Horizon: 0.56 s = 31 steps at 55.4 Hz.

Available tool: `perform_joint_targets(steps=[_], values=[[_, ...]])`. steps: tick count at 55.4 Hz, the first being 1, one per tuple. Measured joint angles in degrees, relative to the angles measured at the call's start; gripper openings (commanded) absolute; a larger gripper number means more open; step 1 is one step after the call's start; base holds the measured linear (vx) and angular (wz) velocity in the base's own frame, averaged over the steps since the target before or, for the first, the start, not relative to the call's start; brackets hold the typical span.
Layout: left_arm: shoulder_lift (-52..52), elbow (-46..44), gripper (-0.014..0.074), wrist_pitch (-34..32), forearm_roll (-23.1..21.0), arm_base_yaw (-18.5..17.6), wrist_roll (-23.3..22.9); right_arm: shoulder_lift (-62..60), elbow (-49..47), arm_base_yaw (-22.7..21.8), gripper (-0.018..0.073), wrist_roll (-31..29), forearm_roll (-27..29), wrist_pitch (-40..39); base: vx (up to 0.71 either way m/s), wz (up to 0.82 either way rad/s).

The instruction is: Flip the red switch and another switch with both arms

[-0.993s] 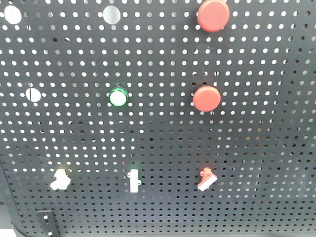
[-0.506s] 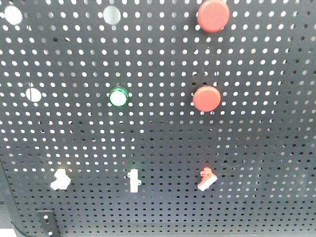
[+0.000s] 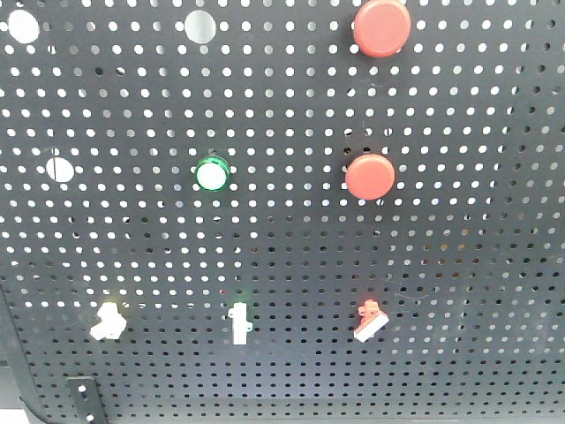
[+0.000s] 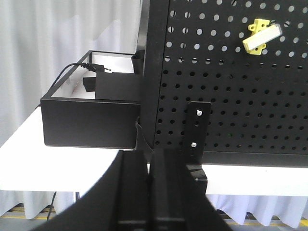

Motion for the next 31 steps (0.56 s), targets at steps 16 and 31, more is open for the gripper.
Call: perform_joint_targets(steps=[16, 31], values=[[0.00, 0.00, 0.0003, 0.00, 0.00, 0.00, 0.00, 0.00, 0.00, 0.00, -0.0006, 0.06, 0.00, -0.03, 0.00, 0.00], [0.00, 0.00, 0.0003, 0.00, 0.00, 0.00, 0.00, 0.00, 0.00, 0.00, -0.0006, 0.06, 0.00, -0.07, 0.00, 0.00]])
